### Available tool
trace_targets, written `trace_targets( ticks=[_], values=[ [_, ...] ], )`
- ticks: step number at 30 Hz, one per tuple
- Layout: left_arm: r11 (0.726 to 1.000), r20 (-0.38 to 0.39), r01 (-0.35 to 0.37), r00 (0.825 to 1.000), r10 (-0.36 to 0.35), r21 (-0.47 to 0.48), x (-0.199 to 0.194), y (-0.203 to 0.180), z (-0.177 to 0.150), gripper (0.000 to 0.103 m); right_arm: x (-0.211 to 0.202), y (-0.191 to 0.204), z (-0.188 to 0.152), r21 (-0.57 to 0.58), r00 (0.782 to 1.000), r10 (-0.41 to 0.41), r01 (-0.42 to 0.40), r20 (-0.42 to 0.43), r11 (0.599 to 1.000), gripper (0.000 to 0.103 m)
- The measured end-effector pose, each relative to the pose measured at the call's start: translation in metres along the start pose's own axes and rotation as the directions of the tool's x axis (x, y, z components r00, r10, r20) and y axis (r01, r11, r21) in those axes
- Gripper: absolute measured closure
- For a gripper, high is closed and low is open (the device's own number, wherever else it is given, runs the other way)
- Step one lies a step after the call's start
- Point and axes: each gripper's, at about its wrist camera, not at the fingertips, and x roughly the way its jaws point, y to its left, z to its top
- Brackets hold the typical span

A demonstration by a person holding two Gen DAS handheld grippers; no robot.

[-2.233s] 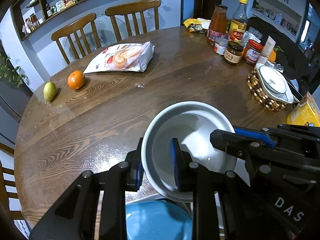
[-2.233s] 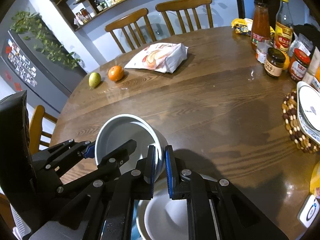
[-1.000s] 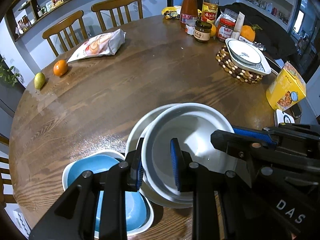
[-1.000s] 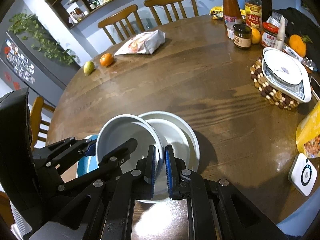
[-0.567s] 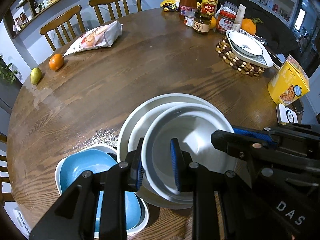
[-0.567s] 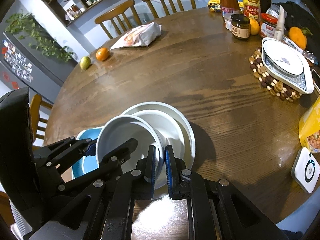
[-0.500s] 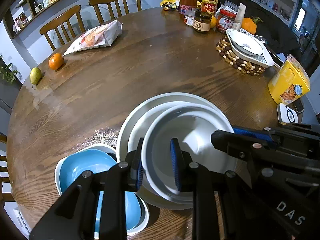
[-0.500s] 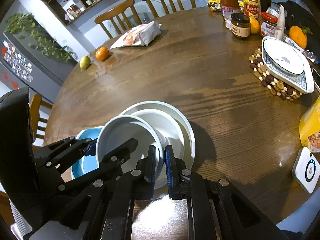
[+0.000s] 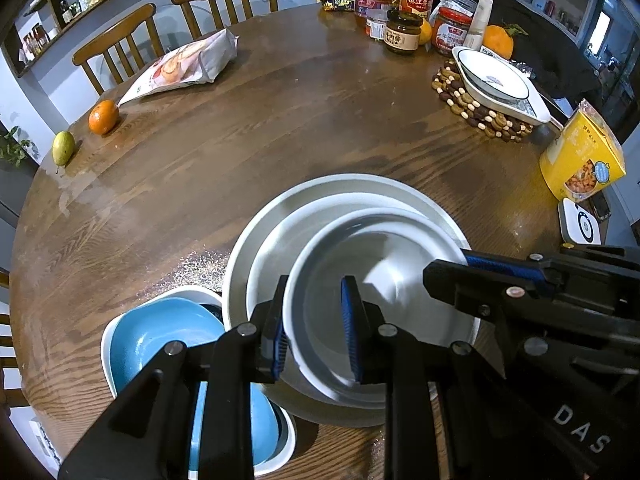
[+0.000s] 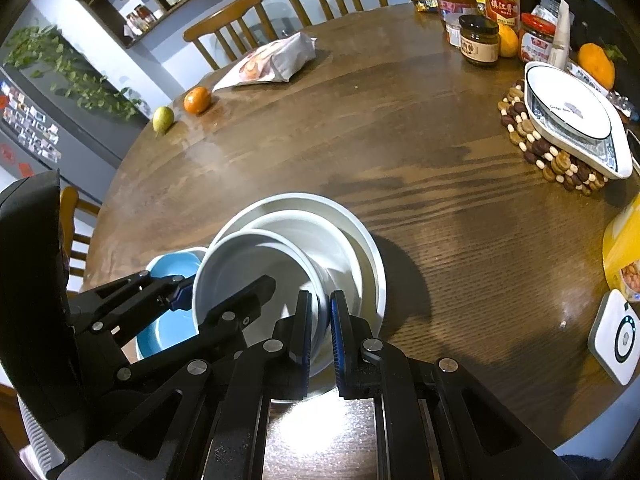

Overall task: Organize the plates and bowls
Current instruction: 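Lower the white ramekin into the smaller white bowl with both grippers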

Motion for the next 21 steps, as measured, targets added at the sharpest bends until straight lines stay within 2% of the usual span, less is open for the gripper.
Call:
trace_targets(
  ticks=[21],
  values=[
    [1.000,-0.018,0.009,1.000,-0.010,-0.017,0.0076,0.0045,0.0011,0.081,0.0036,0.0003,-0.0005,-0.005,1.000,-0.007,0.007,-0.005,1.000,0.091]
  ],
)
